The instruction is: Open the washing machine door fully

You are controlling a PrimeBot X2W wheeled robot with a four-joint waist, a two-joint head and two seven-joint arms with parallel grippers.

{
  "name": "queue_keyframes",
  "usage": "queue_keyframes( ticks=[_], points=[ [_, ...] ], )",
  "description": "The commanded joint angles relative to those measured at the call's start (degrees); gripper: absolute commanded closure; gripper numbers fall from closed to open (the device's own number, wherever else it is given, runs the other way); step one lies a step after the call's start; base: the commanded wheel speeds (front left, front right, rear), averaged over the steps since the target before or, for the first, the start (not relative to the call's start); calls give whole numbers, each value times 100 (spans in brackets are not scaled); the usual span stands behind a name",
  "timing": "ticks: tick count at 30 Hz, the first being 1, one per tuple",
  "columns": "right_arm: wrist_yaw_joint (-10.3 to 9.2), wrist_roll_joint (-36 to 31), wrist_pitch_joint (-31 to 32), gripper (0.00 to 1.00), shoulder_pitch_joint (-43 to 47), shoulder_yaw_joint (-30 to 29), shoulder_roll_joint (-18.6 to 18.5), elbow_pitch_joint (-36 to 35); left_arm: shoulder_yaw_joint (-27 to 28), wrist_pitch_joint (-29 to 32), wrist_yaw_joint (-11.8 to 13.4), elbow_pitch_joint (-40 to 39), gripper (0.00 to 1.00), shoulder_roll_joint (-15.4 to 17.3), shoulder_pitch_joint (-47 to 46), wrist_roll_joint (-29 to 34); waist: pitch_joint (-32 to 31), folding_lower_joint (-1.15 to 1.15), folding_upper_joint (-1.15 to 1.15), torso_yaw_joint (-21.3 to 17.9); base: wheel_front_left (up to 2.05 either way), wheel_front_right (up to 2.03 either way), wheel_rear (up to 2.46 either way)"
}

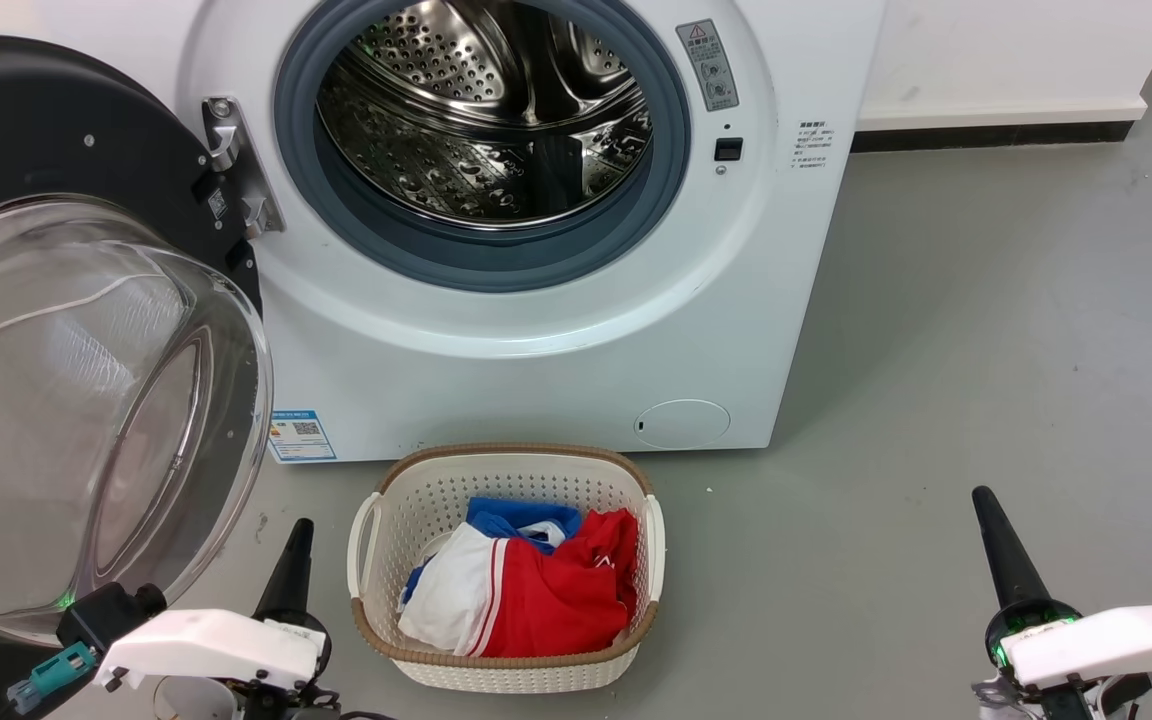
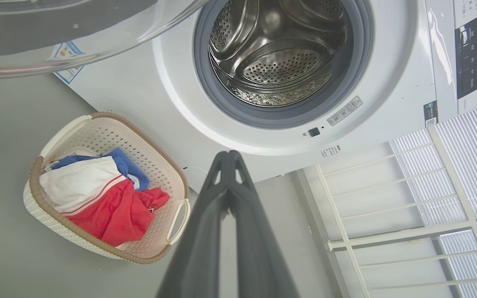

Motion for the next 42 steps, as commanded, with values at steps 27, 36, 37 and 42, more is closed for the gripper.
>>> queue_keyframes(
  ticks=[27,36,37,42],
  points=[
    [2,1687,175,100,-390,-130,-27,288,533,347,-429,136,100,-319,-287,-1309,23,0,0,46,0,0,0],
    [2,2120,222,100,-462,-170,-17,377,666,439,-543,185,100,-410,-316,-1646,31,0,0,61,0,0,0],
    [2,2163,230,100,-472,-175,-16,386,681,451,-553,188,100,-420,-317,-1685,32,0,0,63,0,0,0],
    [2,2347,243,100,-503,-190,-11,420,739,489,-596,208,100,-456,-338,-1830,35,0,0,69,0,0,0]
  ],
)
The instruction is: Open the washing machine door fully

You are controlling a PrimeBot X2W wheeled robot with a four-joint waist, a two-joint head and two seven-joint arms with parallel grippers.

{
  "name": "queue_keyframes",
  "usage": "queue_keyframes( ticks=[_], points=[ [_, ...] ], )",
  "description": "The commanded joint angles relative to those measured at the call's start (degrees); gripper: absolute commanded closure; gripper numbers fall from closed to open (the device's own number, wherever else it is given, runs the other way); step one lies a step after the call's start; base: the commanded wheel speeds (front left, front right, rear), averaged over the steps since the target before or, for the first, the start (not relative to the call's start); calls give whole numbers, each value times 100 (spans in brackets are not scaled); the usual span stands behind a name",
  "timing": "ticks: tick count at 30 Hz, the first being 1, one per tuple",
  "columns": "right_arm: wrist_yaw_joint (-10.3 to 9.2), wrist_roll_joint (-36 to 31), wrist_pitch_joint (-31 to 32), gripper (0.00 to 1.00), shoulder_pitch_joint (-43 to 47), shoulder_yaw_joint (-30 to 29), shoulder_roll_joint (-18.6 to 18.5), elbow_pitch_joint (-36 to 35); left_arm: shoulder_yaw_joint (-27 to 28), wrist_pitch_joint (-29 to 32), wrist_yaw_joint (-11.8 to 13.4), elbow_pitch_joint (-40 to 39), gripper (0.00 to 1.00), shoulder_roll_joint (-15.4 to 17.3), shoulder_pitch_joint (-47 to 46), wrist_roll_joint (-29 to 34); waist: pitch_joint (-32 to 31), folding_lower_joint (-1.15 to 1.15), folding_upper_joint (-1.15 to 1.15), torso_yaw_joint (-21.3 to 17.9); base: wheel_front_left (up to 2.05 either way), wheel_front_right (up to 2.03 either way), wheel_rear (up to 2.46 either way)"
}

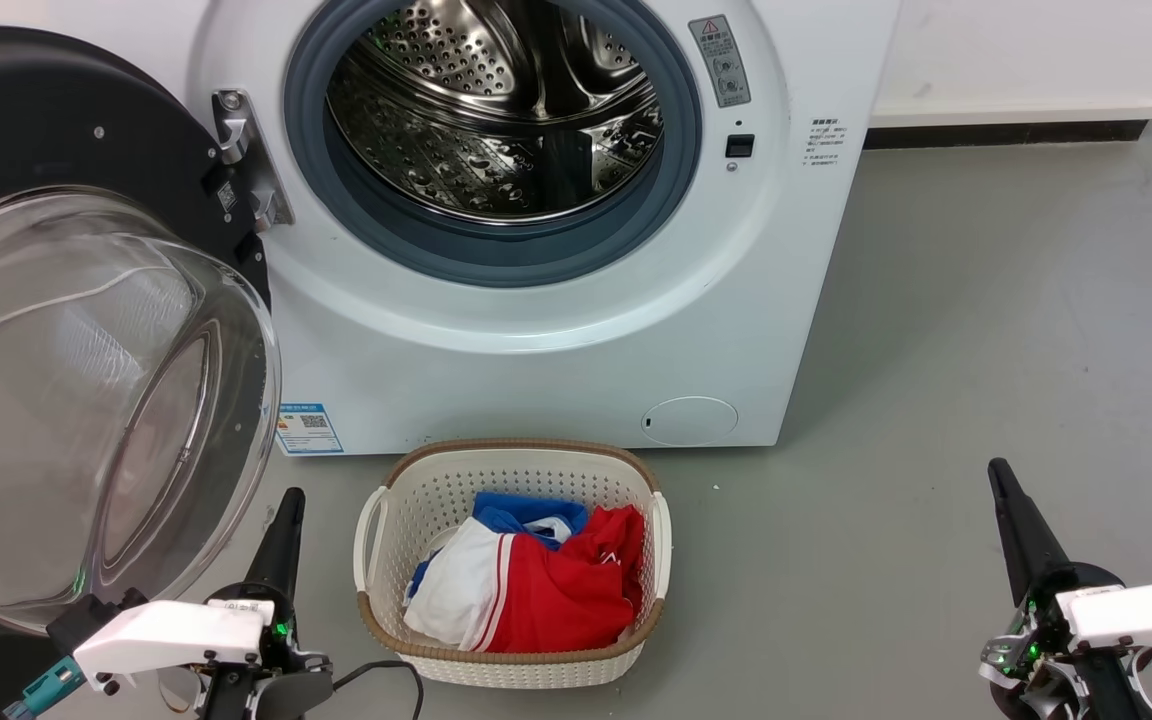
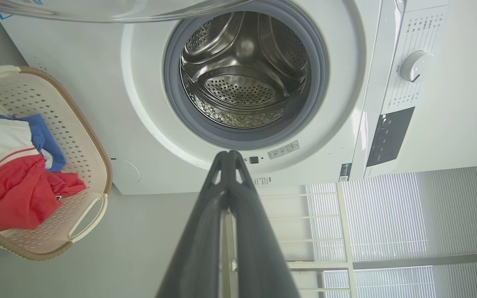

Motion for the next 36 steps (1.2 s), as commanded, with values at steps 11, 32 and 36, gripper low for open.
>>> queue_keyframes(
  ticks=[11,32,36],
  points=[
    [2,522,64,100,-177,-56,6,94,178,124,-157,47,100,-104,-139,-403,9,0,0,18,0,0,0],
    [2,931,143,100,-250,-124,41,186,328,239,-263,99,100,-203,-167,-730,19,0,0,38,0,0,0],
    [2,920,151,100,-251,-132,46,186,331,232,-263,98,100,-205,-167,-725,19,0,0,38,0,0,0]
  ],
)
